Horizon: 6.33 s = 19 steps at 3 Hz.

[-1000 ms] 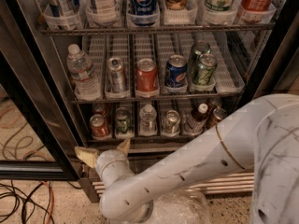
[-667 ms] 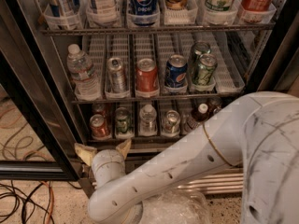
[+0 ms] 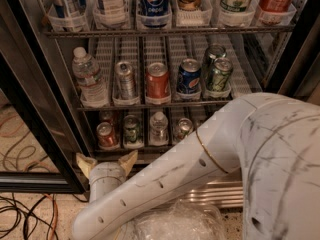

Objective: Pick coke can from bottom shelf of fridge

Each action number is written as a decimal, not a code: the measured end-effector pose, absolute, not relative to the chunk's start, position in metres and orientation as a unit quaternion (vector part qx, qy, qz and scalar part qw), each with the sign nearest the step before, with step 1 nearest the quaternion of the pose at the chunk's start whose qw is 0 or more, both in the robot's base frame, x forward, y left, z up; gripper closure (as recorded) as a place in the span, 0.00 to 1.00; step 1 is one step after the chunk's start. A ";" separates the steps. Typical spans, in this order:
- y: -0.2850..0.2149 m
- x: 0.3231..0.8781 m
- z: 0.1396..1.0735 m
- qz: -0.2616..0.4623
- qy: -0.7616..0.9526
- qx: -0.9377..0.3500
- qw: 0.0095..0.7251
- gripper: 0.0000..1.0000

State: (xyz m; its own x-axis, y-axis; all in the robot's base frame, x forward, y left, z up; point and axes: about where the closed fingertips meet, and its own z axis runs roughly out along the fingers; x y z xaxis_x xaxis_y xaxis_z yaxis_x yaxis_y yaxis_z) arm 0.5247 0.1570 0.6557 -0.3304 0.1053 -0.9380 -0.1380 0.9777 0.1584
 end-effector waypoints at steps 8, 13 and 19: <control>0.163 0.527 0.606 0.053 0.823 0.044 0.563 0.19; 0.167 0.568 0.605 0.058 0.808 0.031 0.586 0.37; 0.186 0.613 0.603 0.052 0.794 -0.002 0.605 0.37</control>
Offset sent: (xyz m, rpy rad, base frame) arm -0.0178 0.0311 -0.0222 0.0332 0.0370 0.0276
